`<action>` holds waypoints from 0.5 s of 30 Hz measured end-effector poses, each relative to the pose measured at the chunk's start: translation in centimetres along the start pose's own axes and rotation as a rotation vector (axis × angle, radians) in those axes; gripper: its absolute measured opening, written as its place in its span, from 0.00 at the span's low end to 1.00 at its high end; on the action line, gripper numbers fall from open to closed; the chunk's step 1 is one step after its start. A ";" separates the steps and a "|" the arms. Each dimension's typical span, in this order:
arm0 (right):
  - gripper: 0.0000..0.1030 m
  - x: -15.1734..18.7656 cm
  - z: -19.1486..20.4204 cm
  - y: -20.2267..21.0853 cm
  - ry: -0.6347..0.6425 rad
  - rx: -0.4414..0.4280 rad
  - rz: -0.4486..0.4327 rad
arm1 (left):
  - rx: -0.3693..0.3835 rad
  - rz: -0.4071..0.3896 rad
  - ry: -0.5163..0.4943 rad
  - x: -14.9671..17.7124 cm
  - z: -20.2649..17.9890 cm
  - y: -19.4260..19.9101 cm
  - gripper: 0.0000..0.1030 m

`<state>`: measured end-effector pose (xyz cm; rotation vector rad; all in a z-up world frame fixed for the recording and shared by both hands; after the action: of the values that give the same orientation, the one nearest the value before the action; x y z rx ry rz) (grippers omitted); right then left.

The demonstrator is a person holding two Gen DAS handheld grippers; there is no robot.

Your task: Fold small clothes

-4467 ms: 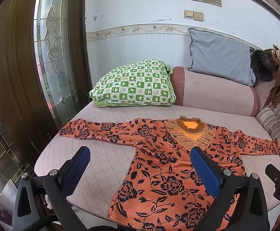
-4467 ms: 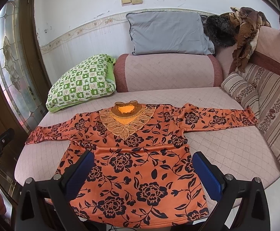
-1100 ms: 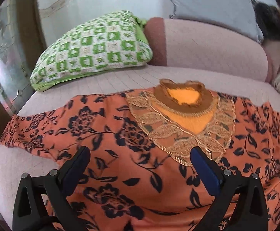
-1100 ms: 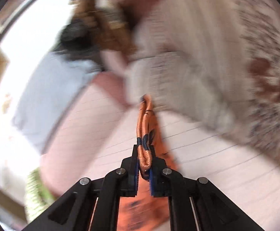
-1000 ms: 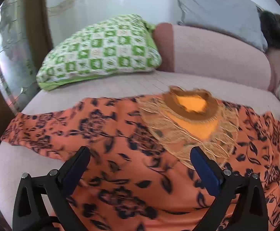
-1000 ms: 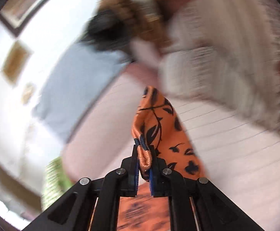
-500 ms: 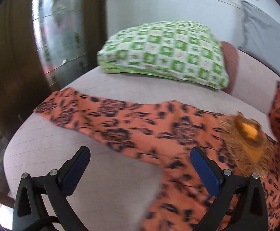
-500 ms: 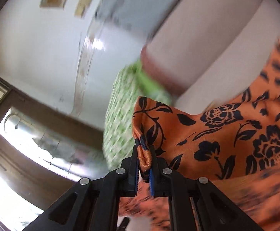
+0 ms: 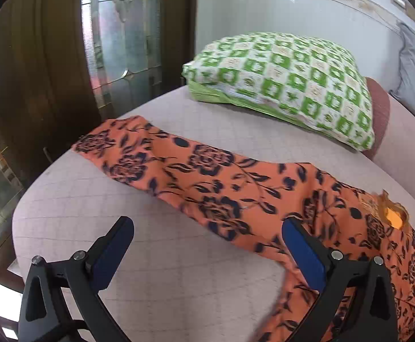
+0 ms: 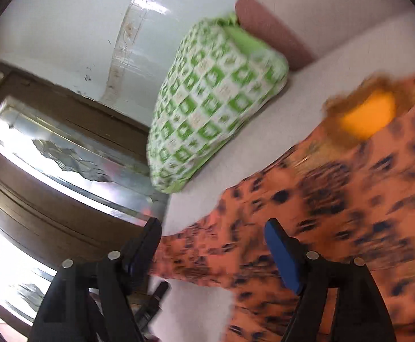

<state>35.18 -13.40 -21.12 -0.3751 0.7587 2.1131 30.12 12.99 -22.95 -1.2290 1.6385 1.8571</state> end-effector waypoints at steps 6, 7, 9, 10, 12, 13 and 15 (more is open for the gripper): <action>0.69 -1.2 -5.9 10.0 0.165 0.217 -0.056 | 0.090 0.025 -0.054 1.2 -5.2 -0.2 1.00; 0.58 -1.5 -7.4 11.2 0.157 0.240 -0.069 | 0.102 0.031 -0.076 1.6 -6.4 -0.5 1.00; 0.33 -2.3 -10.3 13.3 0.136 0.301 -0.089 | 0.109 0.047 -0.120 2.3 -8.2 -1.2 1.00; 0.30 -2.9 -12.0 14.3 0.114 0.333 -0.100 | 0.117 0.062 -0.146 2.8 -9.2 -1.9 1.00; 0.29 -3.8 -14.7 15.5 0.068 0.382 -0.139 | 0.123 0.102 -0.187 3.7 -10.6 -3.2 1.00; 0.29 -4.2 -16.1 15.9 0.047 0.400 -0.160 | 0.121 0.137 -0.206 4.3 -11.3 -4.1 1.00; 0.29 -4.8 -17.9 16.2 0.020 0.436 -0.180 | 0.109 0.188 -0.219 5.2 -11.8 -5.4 1.00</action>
<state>25.12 -35.26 -26.31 -0.2168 1.1238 1.7207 35.56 2.01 -29.59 -0.8196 1.7550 1.9055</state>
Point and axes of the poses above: each gripper's, at about its wrist camera, not at the fingertips, and y roughly against the way its jaws point, z to its left, x to its underside, the point moved 6 cm from there along -y, roughly the way its jaws point, and after that the axes turned 9 degrees about -z, right-handed, at the moved point
